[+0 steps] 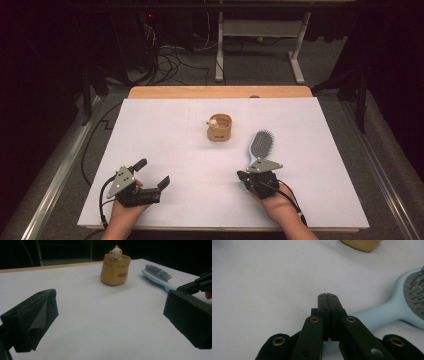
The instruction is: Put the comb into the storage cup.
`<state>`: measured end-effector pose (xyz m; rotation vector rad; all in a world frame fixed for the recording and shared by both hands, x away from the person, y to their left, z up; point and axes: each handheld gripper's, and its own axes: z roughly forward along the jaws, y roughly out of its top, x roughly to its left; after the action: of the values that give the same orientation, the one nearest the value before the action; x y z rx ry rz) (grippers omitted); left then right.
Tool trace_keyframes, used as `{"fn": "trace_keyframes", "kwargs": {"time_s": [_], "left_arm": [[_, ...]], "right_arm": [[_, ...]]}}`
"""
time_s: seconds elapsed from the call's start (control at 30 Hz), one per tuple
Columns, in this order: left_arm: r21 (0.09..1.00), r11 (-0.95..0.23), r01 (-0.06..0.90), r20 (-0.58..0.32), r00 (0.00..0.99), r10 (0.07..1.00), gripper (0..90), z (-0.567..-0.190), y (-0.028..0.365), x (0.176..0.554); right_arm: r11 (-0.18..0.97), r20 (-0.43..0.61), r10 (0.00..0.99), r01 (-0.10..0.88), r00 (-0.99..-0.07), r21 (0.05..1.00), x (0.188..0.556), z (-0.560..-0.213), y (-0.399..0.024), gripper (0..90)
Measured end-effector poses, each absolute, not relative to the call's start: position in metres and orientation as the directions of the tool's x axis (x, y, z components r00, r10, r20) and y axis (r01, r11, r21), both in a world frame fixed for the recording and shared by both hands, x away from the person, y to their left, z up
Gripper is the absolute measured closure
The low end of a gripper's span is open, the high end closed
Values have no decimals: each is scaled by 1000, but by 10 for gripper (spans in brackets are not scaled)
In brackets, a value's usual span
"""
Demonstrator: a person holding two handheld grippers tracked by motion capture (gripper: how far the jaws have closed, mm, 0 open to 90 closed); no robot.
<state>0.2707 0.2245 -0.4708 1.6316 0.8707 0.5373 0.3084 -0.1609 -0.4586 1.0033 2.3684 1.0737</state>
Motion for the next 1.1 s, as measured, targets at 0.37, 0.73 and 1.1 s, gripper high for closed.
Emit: {"fn": "trace_keyframes", "kwargs": {"time_s": [0.37,0.73,1.1], "left_arm": [[965,-75,253,-102,621,777,7,-470,224,271],[965,-74,251,-102,621,777,7,-470,224,270],[965,-82,251,-95,621,778,7,-470,224,270]], "right_arm": [[467,-16,717,463,-697,753,294,-456,-184,900],[473,-17,725,480,-689,739,281,-457,-205,900],[459,-27,764,513,-645,726,276,-460,-229,900]]}}
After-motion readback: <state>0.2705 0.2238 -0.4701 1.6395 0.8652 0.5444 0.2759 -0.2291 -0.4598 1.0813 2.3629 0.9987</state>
